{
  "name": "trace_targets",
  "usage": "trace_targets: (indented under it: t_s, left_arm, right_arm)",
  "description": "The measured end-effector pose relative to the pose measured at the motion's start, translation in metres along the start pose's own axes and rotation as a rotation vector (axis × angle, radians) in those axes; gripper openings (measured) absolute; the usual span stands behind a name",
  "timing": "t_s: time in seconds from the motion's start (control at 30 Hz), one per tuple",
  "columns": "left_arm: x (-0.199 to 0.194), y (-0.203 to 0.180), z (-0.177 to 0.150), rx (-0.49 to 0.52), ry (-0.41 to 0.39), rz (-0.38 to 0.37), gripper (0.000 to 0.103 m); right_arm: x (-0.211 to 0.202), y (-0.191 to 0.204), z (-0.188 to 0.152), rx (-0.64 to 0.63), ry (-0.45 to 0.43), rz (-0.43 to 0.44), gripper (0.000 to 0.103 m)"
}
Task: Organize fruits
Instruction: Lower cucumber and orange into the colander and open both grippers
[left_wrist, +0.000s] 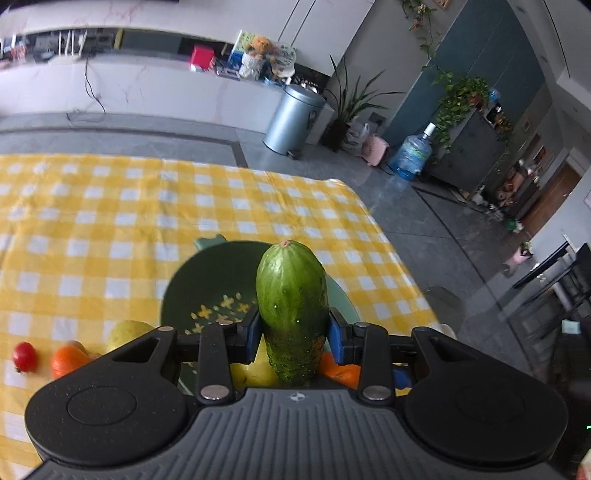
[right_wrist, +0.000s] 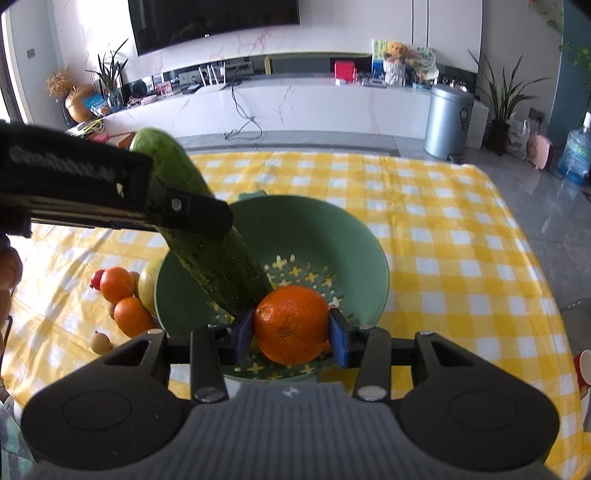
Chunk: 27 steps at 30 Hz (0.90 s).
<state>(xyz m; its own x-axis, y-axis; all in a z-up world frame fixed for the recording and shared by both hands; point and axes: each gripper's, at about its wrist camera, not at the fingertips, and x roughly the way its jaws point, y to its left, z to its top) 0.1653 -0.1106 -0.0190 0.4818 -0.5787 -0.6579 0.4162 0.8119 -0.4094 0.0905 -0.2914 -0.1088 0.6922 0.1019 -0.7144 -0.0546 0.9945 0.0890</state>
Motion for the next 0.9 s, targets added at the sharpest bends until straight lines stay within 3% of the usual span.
trace_targets:
  t_s: [0.17,0.43,0.57,0.7,0.9]
  left_arm:
    - [0.002,0.01,0.007,-0.03,0.006,-0.033,0.041]
    - [0.014,0.033,0.01,-0.169,0.066,-0.086,0.042]
    - [0.014,0.031,0.008,-0.129,0.065,-0.052,0.041]
    - [0.011,0.031,0.009,-0.116,0.082,-0.077,0.041]
    - [0.01,0.025,0.008,-0.038,0.072,0.082,0.041]
  right_arm:
    - [0.003,-0.004,0.006,0.002,-0.003,0.003,0.041]
    - [0.006,-0.007,0.005,0.001,0.016,-0.011,0.041]
    - [0.007,-0.012,0.005,0.022,0.026,-0.008,0.041]
    - [0.007,-0.014,0.005,0.025,0.022,-0.004,0.041]
    - [0.012,-0.012,0.003,0.019,0.029,0.006,0.041]
